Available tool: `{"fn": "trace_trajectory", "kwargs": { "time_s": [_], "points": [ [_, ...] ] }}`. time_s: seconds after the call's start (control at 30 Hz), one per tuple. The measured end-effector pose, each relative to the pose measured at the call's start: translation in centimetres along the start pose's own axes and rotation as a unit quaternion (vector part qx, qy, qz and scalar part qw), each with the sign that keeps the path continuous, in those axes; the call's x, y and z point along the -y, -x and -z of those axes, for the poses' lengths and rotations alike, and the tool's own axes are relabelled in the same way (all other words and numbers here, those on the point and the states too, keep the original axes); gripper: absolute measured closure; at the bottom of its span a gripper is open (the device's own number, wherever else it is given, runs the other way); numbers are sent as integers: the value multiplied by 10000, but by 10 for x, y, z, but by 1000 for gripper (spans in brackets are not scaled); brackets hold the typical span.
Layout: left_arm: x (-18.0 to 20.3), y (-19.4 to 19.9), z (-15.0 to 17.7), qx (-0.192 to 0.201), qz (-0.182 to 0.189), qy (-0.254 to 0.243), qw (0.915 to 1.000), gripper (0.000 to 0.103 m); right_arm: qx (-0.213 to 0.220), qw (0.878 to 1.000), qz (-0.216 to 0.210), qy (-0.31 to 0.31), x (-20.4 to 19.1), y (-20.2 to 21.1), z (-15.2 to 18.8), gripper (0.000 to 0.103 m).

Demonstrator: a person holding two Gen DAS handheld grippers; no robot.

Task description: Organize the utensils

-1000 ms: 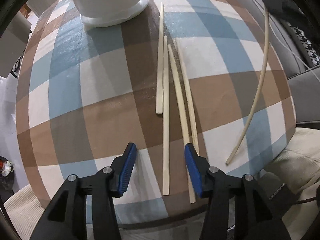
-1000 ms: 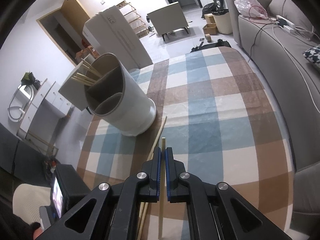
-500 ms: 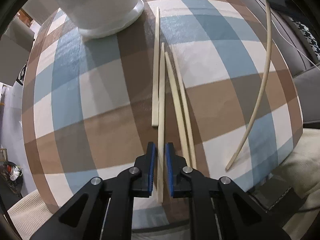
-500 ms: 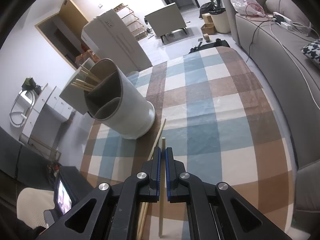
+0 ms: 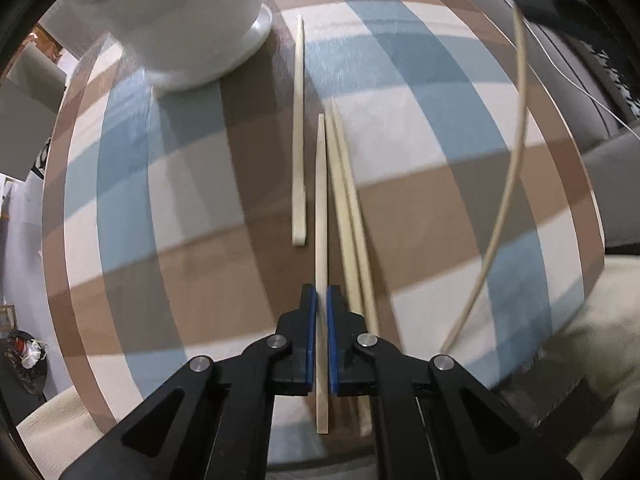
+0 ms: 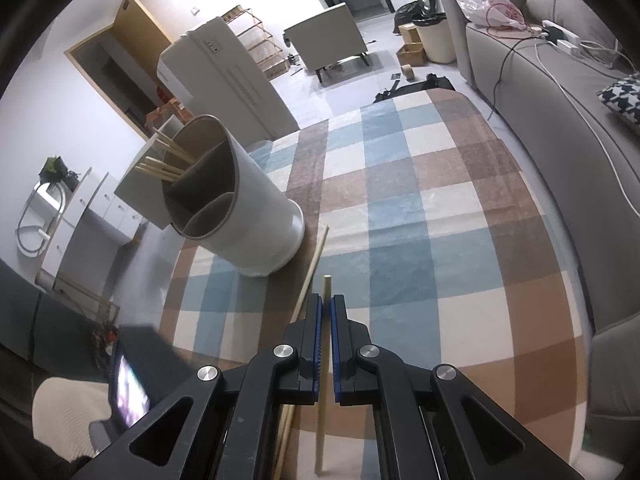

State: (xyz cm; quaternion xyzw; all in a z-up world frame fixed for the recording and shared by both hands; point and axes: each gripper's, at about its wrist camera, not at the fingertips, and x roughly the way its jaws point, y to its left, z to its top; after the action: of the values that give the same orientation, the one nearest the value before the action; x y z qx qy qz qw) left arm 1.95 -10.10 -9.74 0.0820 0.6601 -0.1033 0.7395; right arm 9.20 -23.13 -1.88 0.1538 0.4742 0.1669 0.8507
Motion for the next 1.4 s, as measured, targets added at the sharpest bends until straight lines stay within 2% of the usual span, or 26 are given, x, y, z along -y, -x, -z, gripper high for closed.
{"fn": "trace_trajectory", "kwargs": {
  "time_s": [0.07,0.1,0.2,0.33,0.37,0.43,0.47,0.5,0.67,0.73,0.8,0.87,1.0,1.1,1.2,1.3,1.4],
  "points": [
    [-6,0,9,-38,13,-111,9999,102,-4,10000,-26,-9,-2,-1,0,100],
    [-10,-1,15,-127,143,-170,9997,102,-1,10000,-32,-3,-3,-2,0,100],
    [-15,-1,25,-140,83,-371,9992,102,6,10000,-44,17,-7,-3,0,99],
    [-20,-6,21,-367,226,-195,9989,101,-15,10000,-47,-11,-9,-7,1,99],
    [-19,-7,19,-350,196,-187,9990,97,-22,10000,-45,-12,-9,-8,1,99],
    [-17,-8,12,-270,120,-230,9993,80,-37,10000,-30,8,-10,-10,1,100],
    [-15,-9,7,-207,68,-255,9994,67,-42,10000,-26,15,-10,-10,1,100],
    [-14,-10,3,-123,58,-254,9996,62,-42,10000,-17,17,-10,-10,1,100],
    [-3,-10,-23,-56,-24,-328,9994,63,-49,10000,9,-37,-5,-11,1,100],
    [2,-13,-33,-52,-19,-330,9994,70,-47,10000,27,-58,-3,-11,0,100],
    [4,-15,-44,-125,48,-275,9995,88,-53,9999,17,-97,-2,-11,-1,99],
    [8,-17,-54,-206,90,-290,9993,101,-46,9999,18,-108,-1,-11,-2,99],
    [11,-17,-62,-206,117,-244,9994,102,-60,9999,23,-120,0,-12,-3,100],
    [-13,0,-59,117,144,-87,9998,102,-55,9999,22,-98,-1,-10,-3,99],
    [-22,24,-53,728,230,62,9971,102,7,10000,-45,25,-6,-6,-1,100],
    [-37,57,-51,1459,356,349,9880,102,175,9993,-88,309,-18,2,1,100],
    [-42,82,-50,2002,436,517,9774,102,413,9972,-100,610,-33,15,4,100]
  ]
}}
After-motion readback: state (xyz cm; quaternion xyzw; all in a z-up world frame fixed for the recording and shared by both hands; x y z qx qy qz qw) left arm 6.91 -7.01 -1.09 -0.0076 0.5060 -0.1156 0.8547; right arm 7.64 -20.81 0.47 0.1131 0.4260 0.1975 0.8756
